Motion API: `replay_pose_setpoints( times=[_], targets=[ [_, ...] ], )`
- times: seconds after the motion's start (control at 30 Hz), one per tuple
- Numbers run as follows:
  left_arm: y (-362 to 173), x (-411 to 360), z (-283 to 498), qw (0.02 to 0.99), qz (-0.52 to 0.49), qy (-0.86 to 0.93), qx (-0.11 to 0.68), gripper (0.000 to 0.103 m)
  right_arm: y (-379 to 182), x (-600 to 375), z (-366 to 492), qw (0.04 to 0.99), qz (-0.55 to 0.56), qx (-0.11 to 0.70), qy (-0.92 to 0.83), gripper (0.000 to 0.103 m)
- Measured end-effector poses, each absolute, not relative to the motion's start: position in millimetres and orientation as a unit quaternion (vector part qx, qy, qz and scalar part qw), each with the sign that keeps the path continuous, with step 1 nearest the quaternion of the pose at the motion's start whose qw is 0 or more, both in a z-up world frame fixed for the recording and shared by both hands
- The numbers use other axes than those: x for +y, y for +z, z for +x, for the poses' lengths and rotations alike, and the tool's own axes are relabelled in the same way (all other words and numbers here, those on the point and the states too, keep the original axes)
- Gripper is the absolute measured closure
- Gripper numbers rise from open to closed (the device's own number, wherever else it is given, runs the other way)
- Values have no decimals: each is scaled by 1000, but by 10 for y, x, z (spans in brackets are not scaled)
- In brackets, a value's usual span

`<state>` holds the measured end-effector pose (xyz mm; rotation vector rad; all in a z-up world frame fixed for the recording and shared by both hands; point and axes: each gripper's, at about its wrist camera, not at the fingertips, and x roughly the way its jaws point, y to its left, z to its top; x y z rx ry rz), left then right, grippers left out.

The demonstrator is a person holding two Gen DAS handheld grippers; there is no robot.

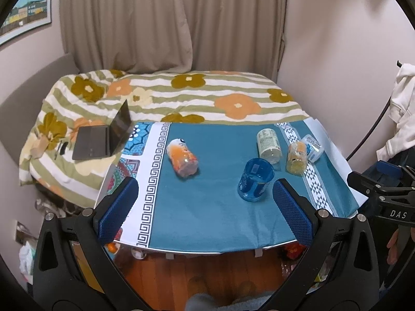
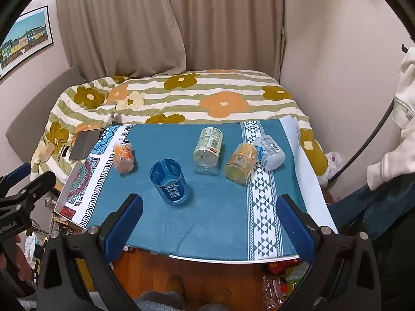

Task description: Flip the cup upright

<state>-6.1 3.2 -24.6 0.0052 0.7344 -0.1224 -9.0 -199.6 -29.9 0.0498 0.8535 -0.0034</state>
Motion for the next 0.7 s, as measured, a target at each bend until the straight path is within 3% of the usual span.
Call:
replay_pose_setpoints(
  times=[0.7],
  targets=[
    [-202,-67,-55,935,14,-65,349,0,-240,-2093,-101,916,31,400,-20,1]
  ],
)
